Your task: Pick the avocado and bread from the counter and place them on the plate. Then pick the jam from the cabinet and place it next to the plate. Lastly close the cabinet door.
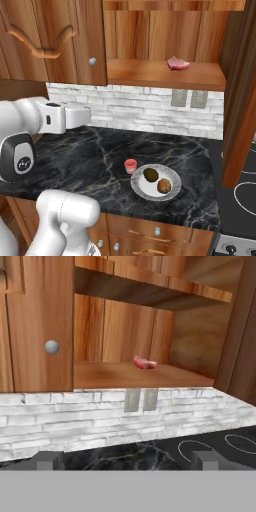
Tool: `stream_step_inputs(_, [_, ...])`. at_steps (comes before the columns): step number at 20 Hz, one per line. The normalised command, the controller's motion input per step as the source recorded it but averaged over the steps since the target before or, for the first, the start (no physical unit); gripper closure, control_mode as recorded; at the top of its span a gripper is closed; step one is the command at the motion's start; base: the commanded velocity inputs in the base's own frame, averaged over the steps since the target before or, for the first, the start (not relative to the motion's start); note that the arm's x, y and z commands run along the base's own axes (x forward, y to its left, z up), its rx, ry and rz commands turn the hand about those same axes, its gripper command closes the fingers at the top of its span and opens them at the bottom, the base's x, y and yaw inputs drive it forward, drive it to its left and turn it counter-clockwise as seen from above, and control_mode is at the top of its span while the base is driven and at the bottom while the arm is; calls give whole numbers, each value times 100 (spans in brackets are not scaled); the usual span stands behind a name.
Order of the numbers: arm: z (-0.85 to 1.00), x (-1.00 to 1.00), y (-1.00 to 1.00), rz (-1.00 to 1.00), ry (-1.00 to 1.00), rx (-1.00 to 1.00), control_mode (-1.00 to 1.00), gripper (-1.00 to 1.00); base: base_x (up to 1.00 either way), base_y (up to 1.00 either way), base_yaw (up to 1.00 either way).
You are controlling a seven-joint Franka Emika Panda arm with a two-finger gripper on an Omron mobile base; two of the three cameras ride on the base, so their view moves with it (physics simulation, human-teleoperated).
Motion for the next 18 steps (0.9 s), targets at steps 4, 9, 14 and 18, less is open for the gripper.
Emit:
stream_step_inputs(4, [0,-44,-18,0,0,12,-100,-100,0,0,0])
stream_step_inputs(9, [0,-36,-34,0,0,12,-100,-100,0,0,0])
stream_step_inputs(14, [0,-17,-44,0,0,10,-100,-100,0,0,0])
stream_step_inputs(18, [0,-9,-42,0,0,7,-100,-100,0,0,0])
